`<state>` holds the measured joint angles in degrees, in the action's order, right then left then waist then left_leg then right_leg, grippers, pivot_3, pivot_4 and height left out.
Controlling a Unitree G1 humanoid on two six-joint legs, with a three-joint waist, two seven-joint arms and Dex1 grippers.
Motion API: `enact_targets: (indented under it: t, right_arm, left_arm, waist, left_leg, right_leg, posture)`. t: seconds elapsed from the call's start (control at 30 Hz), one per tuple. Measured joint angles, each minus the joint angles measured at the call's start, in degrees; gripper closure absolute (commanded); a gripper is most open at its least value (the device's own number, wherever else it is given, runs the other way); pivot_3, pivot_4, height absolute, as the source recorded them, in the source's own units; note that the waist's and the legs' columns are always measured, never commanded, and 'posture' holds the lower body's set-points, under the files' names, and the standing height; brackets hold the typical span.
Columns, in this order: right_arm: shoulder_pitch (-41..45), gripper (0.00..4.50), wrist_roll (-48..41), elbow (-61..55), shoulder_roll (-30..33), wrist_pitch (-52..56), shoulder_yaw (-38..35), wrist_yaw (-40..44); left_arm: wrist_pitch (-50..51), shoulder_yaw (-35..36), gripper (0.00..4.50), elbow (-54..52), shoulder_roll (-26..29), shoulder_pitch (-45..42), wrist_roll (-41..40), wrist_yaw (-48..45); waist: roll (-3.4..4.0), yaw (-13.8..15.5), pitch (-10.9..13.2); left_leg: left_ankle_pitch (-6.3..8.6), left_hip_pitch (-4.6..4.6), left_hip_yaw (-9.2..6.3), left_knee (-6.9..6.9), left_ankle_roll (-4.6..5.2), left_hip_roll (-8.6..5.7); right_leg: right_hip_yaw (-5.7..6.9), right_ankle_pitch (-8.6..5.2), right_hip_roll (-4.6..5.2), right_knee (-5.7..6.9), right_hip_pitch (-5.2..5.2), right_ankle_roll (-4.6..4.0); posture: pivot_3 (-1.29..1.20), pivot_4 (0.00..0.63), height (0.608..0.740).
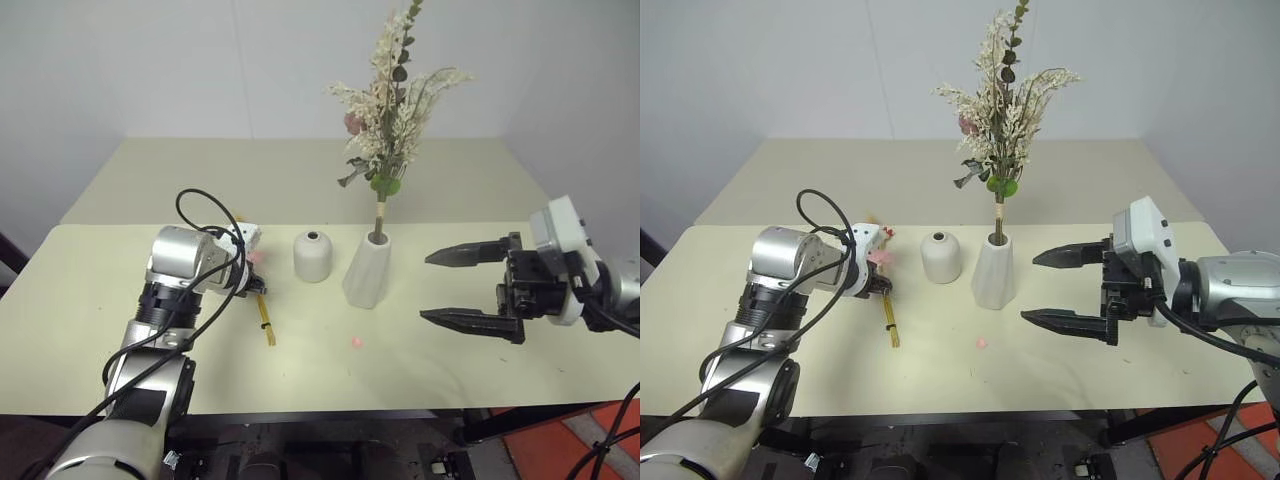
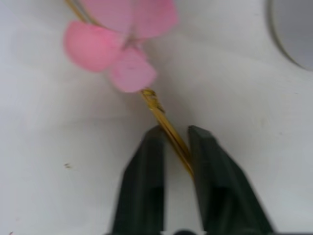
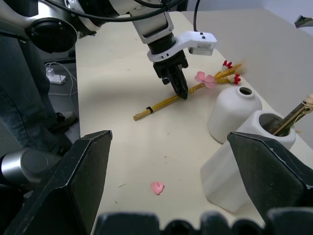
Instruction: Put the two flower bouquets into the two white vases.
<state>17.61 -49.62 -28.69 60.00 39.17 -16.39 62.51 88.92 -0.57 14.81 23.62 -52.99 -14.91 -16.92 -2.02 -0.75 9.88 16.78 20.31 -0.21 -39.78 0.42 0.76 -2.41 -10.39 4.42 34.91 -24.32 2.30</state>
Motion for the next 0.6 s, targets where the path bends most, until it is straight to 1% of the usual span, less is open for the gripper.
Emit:
enact_targets:
  t: [0.03,0.17,0.27,0.37,0.47,0.6]
  right_arm:
    - [0.00,0.00,0.09,0.17,-0.01,0.00,0.02,0.11]
    - [0.02,0.00,0.10,0.33,-0.26,-0.03,0.09,0.63]
    - [0.13,0.00,0.26,0.89,-0.96,-0.08,0.19,0.58]
    - [0.13,0.00,1.08,1.22,-1.45,-0.25,0.20,0.24]
    - [0.12,0.00,1.54,1.27,-2.36,-0.43,0.19,-0.43]
    - [0.12,0.00,2.33,1.09,-3.99,-0.97,0.19,-2.43]
  left_arm:
    - [-0.03,0.67,4.47,0.34,0.16,0.00,0.01,0.05]
    - [-0.97,2.43,4.47,0.46,1.08,0.03,0.43,0.86]
    - [-5.01,5.27,4.47,-0.68,2.58,0.28,0.19,0.62]
    - [-12.32,11.17,4.47,-5.19,3.19,2.58,-2.46,-2.39]
    - [-23.95,16.89,4.47,-9.71,2.04,5.24,-6.40,-6.63]
    - [-36.21,23.20,4.47,-10.33,0.78,3.72,-12.80,-13.13]
  waist:
    - [0.00,-0.03,0.00]
    - [-0.05,-0.15,0.03]
    - [-0.15,-0.14,0.09]
    - [-0.16,-0.04,0.10]
    - [-0.19,0.09,0.12]
    - [-0.27,0.35,0.16]
  left_leg:
    - [0.00,0.00,0.00,0.00,0.00,0.00]
    - [0.00,0.02,0.00,0.00,0.00,0.01]
    - [0.00,0.06,0.00,0.00,-0.01,0.02]
    - [0.00,0.16,0.01,0.00,-0.02,0.03]
    - [-0.01,0.22,0.01,-0.03,-0.04,0.02]
    - [-0.01,0.23,0.02,-0.05,-0.04,0.01]
  right_leg:
    - [0.00,0.02,0.00,0.00,-0.01,-0.03]
    - [0.00,0.04,0.00,0.01,-0.04,-0.07]
    - [0.00,0.11,0.00,0.00,-0.07,-0.17]
    - [0.01,0.12,0.03,-0.02,-0.15,-0.19]
    - [0.02,0.14,0.06,-0.03,-0.18,-0.22]
    - [0.05,0.14,0.06,-0.04,-0.16,-0.22]
  posture:
    - [0.00,0.150,0.740]
    - [0.00,0.150,0.740]
    - [0.00,0.150,0.740]
    - [0.00,0.150,0.740]
    - [0.00,0.150,0.740]
    - [0.00,0.150,0.740]
